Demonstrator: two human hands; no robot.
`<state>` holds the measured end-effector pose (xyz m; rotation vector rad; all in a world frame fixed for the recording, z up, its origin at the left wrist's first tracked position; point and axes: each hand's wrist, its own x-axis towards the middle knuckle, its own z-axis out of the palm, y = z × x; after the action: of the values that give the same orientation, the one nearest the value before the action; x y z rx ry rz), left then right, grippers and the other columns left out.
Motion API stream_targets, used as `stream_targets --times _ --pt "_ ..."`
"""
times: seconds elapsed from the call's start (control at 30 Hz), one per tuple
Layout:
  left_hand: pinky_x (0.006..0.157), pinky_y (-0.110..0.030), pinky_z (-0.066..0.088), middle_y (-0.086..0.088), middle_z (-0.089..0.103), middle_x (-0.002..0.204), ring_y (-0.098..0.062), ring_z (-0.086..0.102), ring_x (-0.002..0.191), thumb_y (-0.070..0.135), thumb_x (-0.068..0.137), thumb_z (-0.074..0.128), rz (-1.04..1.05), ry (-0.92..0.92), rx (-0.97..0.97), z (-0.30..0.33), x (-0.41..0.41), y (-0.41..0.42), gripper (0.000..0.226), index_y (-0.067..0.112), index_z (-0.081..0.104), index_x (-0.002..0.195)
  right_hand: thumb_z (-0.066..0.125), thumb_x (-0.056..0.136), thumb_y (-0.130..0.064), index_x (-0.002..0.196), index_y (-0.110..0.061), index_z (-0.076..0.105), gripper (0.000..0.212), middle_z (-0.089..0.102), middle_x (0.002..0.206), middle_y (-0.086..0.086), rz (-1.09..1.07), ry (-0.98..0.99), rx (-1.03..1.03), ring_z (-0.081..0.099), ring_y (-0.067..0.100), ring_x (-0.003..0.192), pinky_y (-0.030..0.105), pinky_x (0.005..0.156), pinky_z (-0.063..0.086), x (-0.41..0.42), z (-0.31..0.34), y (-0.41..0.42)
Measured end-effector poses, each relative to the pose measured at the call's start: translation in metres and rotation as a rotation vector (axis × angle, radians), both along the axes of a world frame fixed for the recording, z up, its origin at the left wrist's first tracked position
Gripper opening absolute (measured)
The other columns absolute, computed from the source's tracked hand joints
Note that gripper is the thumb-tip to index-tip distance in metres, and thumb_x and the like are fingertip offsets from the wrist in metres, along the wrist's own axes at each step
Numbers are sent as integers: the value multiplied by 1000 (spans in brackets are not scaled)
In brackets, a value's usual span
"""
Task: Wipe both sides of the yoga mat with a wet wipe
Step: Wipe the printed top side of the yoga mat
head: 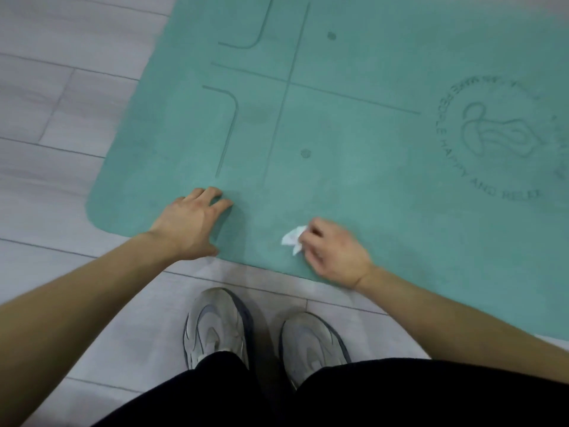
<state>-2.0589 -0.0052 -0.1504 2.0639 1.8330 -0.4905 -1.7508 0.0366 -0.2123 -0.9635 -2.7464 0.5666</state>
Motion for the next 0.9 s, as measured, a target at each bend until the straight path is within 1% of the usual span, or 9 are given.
stream_targets --times 0.1,0.17,0.23,0.37,0.43,0.5,0.63,0.8,0.9 --pt "105 -44 50 0 40 150 -26 45 135 60 59 88 10 19 2 0 2 0 106 30 42 150 49 92 -26 101 -12 66 23 55 105 14 -761 -40 56 62 40 85 45 75 55 56 6 70" --pt "103 -44 50 0 42 145 -25 47 131 65 60 85 16 31 3 0 7 2 103 30 44 147 51 93 -21 104 -10 67 22 57 107 16 -955 -13 50 63 42 91 45 81 54 50 8 76" --pt "101 -44 51 1 46 136 -25 51 125 68 60 84 23 32 19 1 11 7 98 29 48 142 57 96 -14 106 -8 69 16 59 105 15 -702 44 6 63 39 92 46 83 56 4 6 40" --pt "101 -44 50 1 47 135 -25 51 124 68 59 84 -20 -7 58 1 21 19 97 30 50 142 61 98 -15 109 -18 73 16 62 104 7 251 -1 -38 58 30 94 41 82 51 -38 -1 -11" --pt "102 -44 50 2 45 140 -24 51 126 67 59 85 -50 -30 72 1 27 25 98 31 49 143 59 100 -17 111 -23 75 21 67 108 6 15 49 90 60 31 97 41 86 49 -1 -8 41" --pt "103 -44 50 2 45 142 -24 51 128 67 60 84 -65 -55 85 0 30 26 97 32 49 143 55 99 -18 111 -17 74 22 64 108 13 -507 0 171 61 40 101 45 90 50 55 -7 100" --pt "103 -46 50 1 46 144 -27 51 129 61 68 83 -69 -92 84 -2 36 38 88 29 50 143 51 94 -15 117 -6 69 31 58 114 24 -1125 -77 36 60 47 104 50 94 51 95 -5 147" --pt "103 -45 50 0 51 140 -27 53 126 49 83 76 -72 -140 132 -3 53 73 66 26 53 140 55 85 -1 144 -16 58 61 58 130 10 -285 11 -117 53 29 122 36 110 45 -4 -3 63" --pt "102 -44 49 1 56 134 -27 55 125 43 86 75 -57 -211 184 -2 67 94 60 25 57 140 58 97 -10 144 -15 52 47 65 129 10 -369 87 -210 59 31 118 40 101 50 4 10 66"
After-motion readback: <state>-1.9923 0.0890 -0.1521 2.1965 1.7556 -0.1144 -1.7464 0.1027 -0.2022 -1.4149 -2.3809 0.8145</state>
